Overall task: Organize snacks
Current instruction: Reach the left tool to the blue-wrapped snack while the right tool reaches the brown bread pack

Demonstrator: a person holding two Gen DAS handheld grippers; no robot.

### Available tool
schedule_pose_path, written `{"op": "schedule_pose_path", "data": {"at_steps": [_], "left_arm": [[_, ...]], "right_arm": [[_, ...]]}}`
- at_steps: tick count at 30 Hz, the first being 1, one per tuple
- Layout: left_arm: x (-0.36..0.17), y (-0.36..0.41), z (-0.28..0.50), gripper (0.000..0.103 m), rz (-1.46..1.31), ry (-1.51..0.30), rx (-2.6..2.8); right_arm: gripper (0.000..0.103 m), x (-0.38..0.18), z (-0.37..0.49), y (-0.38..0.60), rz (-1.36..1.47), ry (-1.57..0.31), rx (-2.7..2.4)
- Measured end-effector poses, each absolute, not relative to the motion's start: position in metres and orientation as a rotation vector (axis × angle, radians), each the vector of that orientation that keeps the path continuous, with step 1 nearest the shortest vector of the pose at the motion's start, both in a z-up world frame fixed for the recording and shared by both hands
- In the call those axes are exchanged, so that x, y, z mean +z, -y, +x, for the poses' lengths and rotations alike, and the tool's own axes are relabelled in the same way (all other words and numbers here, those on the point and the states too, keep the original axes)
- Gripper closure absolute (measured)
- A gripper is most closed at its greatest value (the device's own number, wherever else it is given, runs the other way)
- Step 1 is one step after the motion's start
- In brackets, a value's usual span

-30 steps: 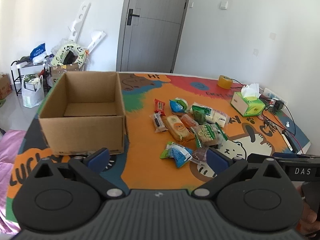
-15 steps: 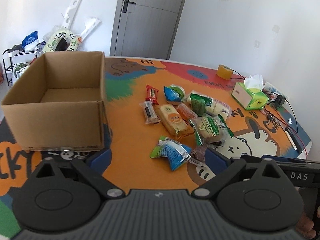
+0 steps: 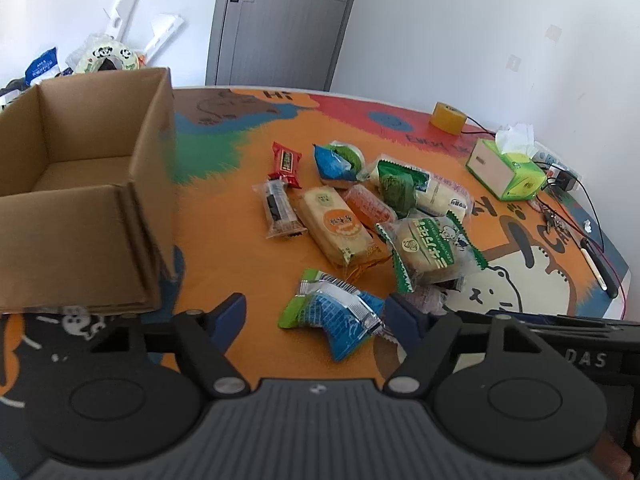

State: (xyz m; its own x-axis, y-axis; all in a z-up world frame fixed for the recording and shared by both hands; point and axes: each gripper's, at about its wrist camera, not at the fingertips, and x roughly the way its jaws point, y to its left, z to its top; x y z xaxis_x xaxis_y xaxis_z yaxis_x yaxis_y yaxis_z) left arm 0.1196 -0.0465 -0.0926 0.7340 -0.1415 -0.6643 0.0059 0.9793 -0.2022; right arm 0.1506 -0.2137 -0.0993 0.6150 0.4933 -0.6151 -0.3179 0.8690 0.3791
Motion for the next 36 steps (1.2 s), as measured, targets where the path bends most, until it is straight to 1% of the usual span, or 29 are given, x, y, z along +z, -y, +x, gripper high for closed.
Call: {"op": "schedule_pose_path", "data": {"at_steps": [7, 12, 14, 17, 23, 27, 36], "left_arm": [[-0.104, 0.056, 0.135, 0.030, -0.172, -0.763, -0.099], [-0.110, 0.058, 0.133, 0.042, -0.164, -0.746, -0.122], [-0.110, 0.056, 0.131, 0.052, -0.160, -0.740, -0.123], [-0.110, 0.051, 0.127, 0.056, -0.171, -0.736, -0.125], [-0.107, 0.036, 0.119, 0.061, -0.185, -0.726, -0.103], [-0.107, 0.027, 0.115, 0.062, -0.197, -0.720, -0.092], [-0.108, 0.015, 0.108, 0.062, -0.207, -0.725, -0.062]], "right_arm": [[0.046, -0.102, 0.157, 0.220, 0.267, -0.784, 0.463], [0.046, -0.101, 0.159, 0.214, 0.258, -0.782, 0.487], [0.046, -0.101, 0.160, 0.210, 0.250, -0.784, 0.492], [0.046, -0.101, 0.161, 0.203, 0.244, -0.786, 0.507], [0.046, -0.103, 0.163, 0.188, 0.229, -0.805, 0.515], [0.045, -0.103, 0.165, 0.176, 0.217, -0.812, 0.513], [0.030, -0.103, 0.173, 0.154, 0.184, -0.786, 0.468]]}}
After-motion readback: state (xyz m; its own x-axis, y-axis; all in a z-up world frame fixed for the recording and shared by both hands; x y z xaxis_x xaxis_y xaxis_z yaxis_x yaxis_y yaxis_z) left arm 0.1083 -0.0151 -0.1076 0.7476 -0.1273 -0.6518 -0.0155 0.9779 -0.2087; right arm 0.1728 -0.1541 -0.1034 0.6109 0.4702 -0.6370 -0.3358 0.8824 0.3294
